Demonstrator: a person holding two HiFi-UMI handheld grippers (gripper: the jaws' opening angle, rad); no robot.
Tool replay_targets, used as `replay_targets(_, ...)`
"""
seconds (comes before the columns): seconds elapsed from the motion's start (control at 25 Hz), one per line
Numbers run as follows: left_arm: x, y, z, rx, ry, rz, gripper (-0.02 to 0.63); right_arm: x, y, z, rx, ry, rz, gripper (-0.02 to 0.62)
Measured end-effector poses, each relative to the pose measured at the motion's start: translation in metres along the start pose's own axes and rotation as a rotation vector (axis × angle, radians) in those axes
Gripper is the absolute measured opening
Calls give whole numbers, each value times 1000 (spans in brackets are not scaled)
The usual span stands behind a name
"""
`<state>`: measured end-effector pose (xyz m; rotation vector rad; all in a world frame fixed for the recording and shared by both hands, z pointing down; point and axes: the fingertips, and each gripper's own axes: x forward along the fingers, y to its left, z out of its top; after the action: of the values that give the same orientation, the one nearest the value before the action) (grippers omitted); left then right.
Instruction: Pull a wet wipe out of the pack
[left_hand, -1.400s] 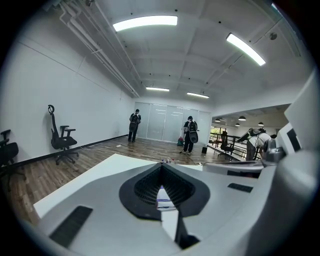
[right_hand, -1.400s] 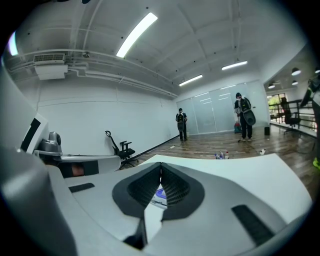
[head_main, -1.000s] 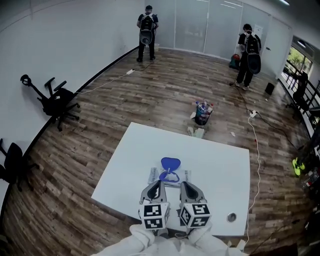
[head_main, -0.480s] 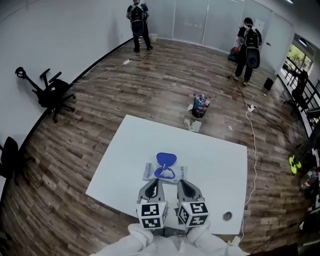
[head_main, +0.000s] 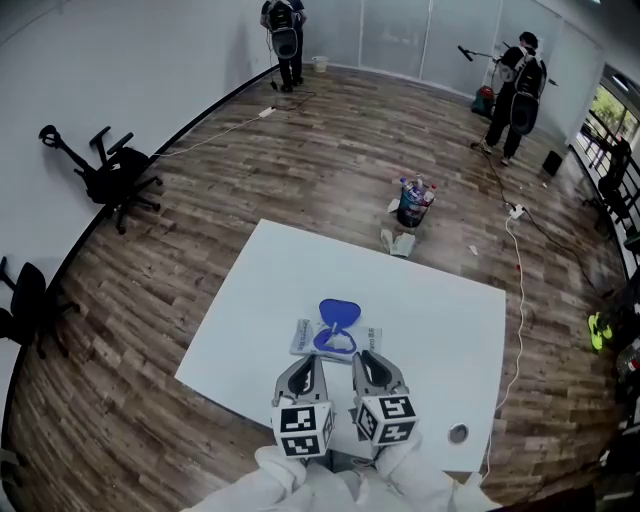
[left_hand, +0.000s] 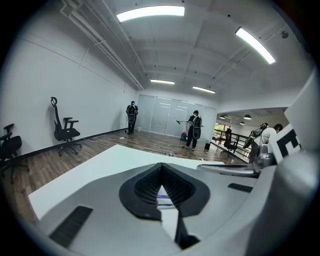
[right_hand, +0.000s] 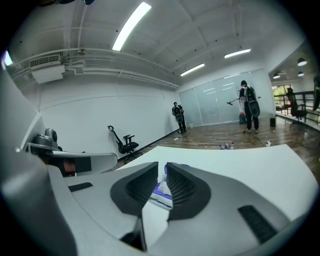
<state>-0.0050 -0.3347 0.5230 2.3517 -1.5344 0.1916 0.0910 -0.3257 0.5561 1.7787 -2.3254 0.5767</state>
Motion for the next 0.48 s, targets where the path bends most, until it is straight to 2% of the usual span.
replay_targets(0.04,-1,1,-1,-1,1,4,0,2,0,-2,0,8,5,48)
replay_targets(0.48,-3,11,-11,-7,5,27,0,31,-1,-22,-3,66,29,95)
